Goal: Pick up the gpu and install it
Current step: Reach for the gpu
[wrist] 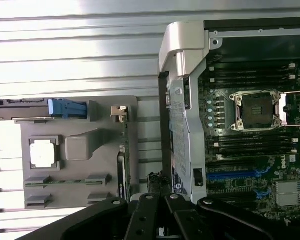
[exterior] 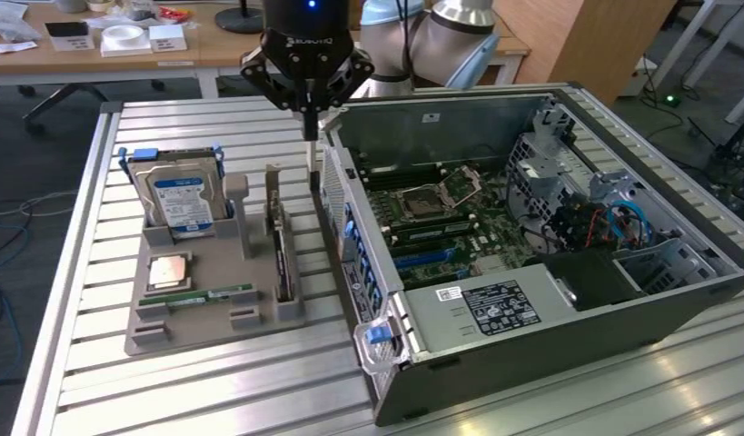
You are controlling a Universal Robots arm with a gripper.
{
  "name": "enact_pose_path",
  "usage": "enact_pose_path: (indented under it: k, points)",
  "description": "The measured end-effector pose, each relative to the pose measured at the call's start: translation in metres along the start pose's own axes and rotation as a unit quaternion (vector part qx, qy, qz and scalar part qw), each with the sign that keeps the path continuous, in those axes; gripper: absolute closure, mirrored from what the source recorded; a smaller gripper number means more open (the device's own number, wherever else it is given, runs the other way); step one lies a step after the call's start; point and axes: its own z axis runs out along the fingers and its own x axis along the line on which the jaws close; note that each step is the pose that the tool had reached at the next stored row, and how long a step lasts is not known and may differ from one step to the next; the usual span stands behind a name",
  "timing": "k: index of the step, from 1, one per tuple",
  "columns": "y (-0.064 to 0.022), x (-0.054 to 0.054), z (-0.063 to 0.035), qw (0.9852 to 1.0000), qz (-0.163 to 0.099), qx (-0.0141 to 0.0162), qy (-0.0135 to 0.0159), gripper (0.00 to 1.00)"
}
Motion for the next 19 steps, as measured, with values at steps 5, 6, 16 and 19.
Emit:
enact_pose_path:
  k: [5,6,16,19]
  points:
    - [-0.0008,0.01,0.0,1.0,0.0,0.0,0.0,0.89]
    - [-0.0009,0.012,0.0,1.0,0.0,0.0,0.0,0.89]
    - [-0.0022,0.029,-0.0001,1.0,0.0,0.0,0.0,0.89]
    - [-0.0025,0.032,-0.0001,1.0,0.0,0.0,0.0,0.89]
